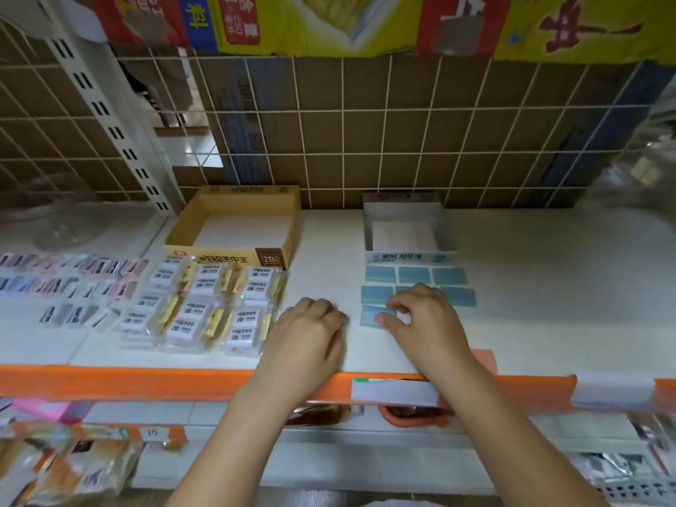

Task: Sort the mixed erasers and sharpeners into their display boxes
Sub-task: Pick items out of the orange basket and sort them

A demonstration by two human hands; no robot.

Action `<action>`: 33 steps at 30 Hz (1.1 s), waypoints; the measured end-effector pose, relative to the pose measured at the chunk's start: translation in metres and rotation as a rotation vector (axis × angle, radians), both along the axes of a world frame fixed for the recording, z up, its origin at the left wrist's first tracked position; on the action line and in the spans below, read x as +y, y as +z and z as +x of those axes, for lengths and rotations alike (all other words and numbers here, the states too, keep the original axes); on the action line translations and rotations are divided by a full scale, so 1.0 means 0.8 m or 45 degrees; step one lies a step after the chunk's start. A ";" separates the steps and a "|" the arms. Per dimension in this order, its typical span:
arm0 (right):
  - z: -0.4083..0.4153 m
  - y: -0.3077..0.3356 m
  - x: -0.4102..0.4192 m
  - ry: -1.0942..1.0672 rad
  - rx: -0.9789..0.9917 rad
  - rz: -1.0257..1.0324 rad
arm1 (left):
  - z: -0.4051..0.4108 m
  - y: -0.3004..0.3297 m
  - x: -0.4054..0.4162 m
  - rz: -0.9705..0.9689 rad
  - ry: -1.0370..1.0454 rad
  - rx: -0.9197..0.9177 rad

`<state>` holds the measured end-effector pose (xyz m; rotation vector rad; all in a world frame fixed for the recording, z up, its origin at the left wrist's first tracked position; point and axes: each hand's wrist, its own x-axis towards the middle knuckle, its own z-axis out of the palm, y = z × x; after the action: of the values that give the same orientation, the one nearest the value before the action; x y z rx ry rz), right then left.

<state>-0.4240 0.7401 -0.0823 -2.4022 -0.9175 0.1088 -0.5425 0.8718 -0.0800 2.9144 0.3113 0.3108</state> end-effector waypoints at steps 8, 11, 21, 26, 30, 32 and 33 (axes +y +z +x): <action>-0.016 0.020 0.014 0.113 -0.146 0.112 | -0.018 0.031 0.010 -0.004 0.017 -0.108; -0.033 0.035 0.036 0.247 -0.226 0.216 | -0.042 0.054 0.029 0.050 0.108 -0.203; -0.166 0.048 0.179 0.650 -0.293 0.330 | -0.210 0.066 0.121 0.116 0.452 -0.366; -0.253 0.049 0.271 0.775 -0.256 0.272 | -0.312 0.062 0.198 0.141 0.617 -0.337; -0.311 0.050 0.341 0.831 -0.265 0.214 | -0.386 0.061 0.264 0.114 0.705 -0.312; -0.332 0.050 0.372 0.835 -0.254 0.182 | -0.416 0.063 0.295 0.105 0.742 -0.283; -0.341 0.050 0.387 0.829 -0.238 0.160 | -0.428 0.064 0.309 0.105 0.762 -0.264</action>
<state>-0.6968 1.0494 -0.0420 -1.9372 -1.7109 0.0656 -0.8851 1.1193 -0.0292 2.7613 1.1554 0.7166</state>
